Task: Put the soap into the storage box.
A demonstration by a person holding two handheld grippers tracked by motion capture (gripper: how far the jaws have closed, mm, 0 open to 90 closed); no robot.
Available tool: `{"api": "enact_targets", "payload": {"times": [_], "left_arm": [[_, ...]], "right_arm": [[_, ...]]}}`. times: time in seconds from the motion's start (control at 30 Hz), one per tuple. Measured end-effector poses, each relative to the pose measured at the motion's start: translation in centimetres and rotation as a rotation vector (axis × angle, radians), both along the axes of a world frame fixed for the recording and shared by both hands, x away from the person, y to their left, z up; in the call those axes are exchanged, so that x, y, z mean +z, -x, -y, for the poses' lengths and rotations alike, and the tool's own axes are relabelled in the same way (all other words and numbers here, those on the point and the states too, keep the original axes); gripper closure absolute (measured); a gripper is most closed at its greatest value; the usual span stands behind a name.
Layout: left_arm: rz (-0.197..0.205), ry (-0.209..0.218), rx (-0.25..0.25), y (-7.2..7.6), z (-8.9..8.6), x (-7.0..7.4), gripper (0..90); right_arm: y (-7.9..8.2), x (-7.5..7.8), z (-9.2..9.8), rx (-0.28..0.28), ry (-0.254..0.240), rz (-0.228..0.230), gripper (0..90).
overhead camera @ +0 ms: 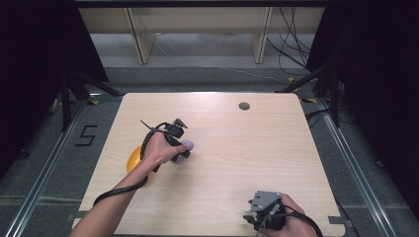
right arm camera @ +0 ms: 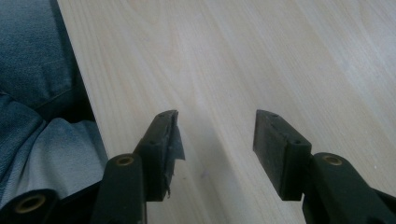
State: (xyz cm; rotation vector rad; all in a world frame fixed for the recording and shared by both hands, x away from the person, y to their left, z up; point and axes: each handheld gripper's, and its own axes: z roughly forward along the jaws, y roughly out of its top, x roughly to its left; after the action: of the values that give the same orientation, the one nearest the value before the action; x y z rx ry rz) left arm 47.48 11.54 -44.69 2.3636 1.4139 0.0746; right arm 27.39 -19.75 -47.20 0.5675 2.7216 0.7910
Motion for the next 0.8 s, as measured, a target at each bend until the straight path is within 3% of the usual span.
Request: {"api": "enact_targets", "payload": {"times": [0.17, 0.27, 0.3, 0.8], "left_arm": [[0.009, 0.019, 0.040, 0.5, -0.3, 0.2, 49.0], [0.017, 0.022, 0.039, 0.8, -0.6, 0.4, 49.0], [0.017, 0.019, 0.026, 0.9, -0.7, 0.5, 49.0], [0.042, 0.035, 0.023, 2.9, -1.9, 1.8, 49.0]], "right_arm": [[0.0, 0.1, 0.1, -0.022, -0.010, 0.006, 50.2], [-0.1, 0.1, 0.1, -0.019, -0.015, 0.008, 50.3], [0.2, 0.2, 0.1, -0.060, -0.018, -0.016, 50.3], [-0.1, 0.3, 0.4, -0.083, -0.038, -0.029, 47.8]]}}
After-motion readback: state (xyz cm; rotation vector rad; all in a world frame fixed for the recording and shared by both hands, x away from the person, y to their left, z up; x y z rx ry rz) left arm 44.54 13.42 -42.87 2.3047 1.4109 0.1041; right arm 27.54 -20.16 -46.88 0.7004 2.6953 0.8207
